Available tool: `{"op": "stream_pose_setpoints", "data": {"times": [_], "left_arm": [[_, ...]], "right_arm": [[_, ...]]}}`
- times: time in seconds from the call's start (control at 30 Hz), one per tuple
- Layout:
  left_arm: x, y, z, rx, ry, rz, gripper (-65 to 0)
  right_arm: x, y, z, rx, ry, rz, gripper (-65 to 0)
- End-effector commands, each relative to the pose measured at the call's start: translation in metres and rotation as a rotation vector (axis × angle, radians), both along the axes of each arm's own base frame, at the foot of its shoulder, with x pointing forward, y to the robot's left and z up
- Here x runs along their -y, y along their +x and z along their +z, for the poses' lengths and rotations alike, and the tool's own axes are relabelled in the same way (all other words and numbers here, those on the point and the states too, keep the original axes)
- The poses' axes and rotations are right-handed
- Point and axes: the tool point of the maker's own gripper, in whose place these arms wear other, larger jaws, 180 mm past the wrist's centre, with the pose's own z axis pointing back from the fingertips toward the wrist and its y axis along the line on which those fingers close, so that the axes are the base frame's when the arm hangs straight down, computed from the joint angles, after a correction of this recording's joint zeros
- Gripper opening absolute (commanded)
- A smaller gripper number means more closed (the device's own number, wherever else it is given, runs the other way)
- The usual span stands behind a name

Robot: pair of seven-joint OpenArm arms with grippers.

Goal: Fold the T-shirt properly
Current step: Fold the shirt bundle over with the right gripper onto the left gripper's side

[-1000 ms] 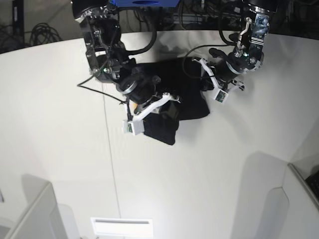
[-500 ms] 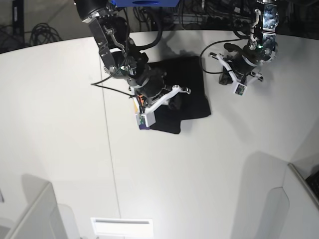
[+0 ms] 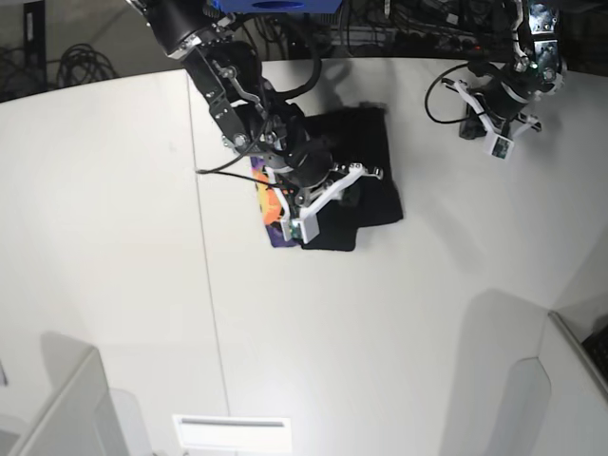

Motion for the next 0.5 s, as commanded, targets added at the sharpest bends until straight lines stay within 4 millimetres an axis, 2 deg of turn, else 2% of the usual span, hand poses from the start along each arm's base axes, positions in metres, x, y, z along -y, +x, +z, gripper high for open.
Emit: {"op": "stream_pose_setpoints", "data": {"times": [0.0, 0.23, 0.33, 0.47], "left_arm": [[-0.006, 0.005, 0.010, 0.034, 0.010, -0.002, -65.0], [-0.032, -0.002, 0.015, 0.037, 0.047, 0.059, -65.0], [-0.035, -0.002, 0.016, 0.040, 0.051, 0.065, -65.0], [-0.035, -0.005, 0.015, 0.032, 0.051, 0.065, -65.0]], "right_arm": [[-0.002, 0.010, 0.014, 0.048, 0.022, -0.012, -65.0], [-0.003, 0.009, 0.012, 0.044, 0.019, -0.008, -65.0], [-0.004, 0.009, 0.012, 0.044, 0.019, -0.007, -54.9], [-0.005, 0.007, 0.012, 0.038, 0.020, -0.001, -45.2]]}}
